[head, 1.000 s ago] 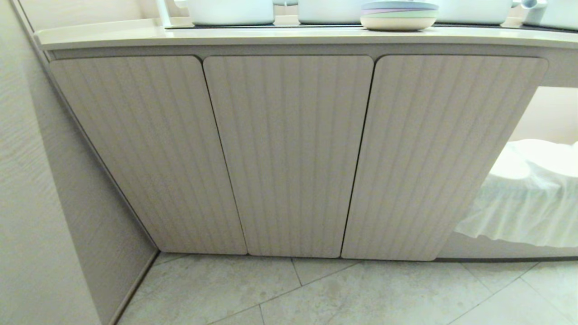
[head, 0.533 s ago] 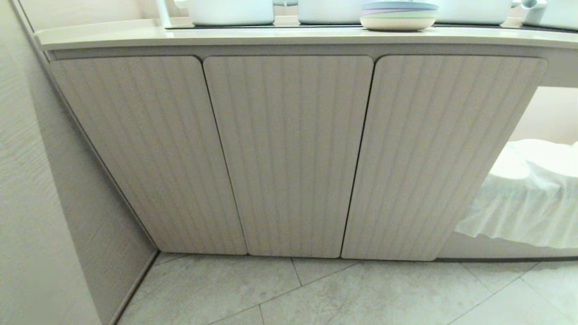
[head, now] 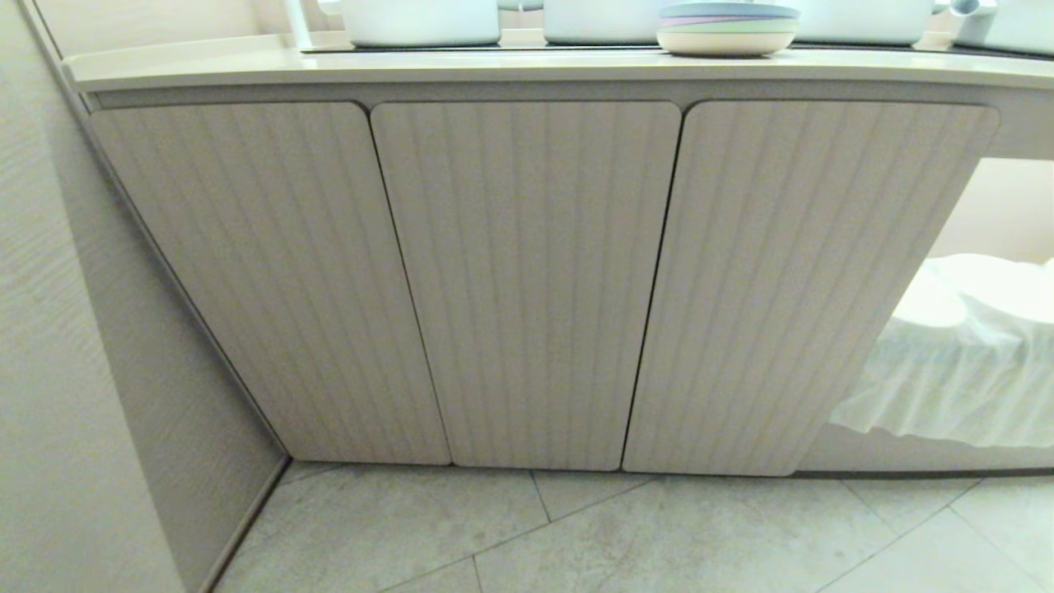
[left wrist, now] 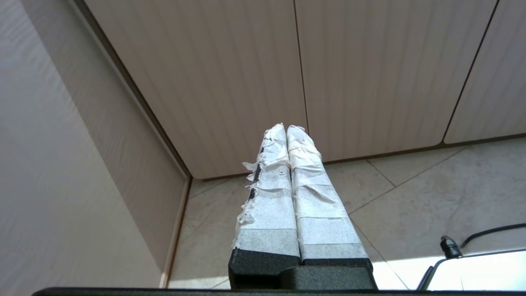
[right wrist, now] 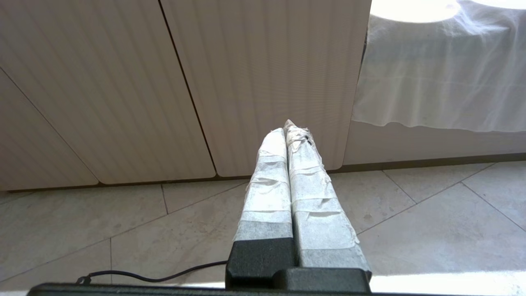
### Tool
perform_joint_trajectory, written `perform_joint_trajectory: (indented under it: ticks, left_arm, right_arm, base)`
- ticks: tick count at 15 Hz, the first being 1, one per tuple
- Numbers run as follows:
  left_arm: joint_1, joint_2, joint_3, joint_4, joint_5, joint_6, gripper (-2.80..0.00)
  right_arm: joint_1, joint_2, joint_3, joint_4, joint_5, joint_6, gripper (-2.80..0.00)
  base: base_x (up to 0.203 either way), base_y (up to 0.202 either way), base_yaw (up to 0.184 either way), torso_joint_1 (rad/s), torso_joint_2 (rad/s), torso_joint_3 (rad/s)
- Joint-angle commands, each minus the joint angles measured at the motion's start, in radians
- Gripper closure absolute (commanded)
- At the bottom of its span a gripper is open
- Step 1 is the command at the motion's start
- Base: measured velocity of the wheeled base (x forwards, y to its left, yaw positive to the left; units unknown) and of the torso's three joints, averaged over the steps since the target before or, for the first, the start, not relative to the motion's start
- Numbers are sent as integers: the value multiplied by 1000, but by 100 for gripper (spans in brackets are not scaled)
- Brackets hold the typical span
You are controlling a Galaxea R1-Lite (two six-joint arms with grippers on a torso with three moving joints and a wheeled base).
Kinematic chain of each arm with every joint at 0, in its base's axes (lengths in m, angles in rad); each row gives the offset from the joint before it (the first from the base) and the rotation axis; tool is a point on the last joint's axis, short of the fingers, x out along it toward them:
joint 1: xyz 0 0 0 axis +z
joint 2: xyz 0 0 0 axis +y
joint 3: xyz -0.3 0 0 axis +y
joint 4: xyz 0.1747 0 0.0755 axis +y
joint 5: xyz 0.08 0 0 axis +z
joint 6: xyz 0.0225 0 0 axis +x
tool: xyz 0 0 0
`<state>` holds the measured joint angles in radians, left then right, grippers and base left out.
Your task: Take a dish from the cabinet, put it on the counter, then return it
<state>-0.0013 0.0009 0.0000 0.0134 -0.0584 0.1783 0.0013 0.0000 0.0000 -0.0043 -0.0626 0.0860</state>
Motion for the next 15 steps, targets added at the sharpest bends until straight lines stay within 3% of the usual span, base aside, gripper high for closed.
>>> perform_joint_trajectory:
  ticks: [1, 15]
  left_arm:
    - [0, -1, 0, 0, 0, -2, 0]
    - [0, -1, 0, 0, 0, -2, 0]
  right_arm:
    - [0, 0, 0, -2, 0, 0, 0]
    - [0, 0, 0, -1, 0, 0, 0]
  base:
    - [0, 0, 0, 0, 0, 0]
    - [0, 0, 0, 0, 0, 0]
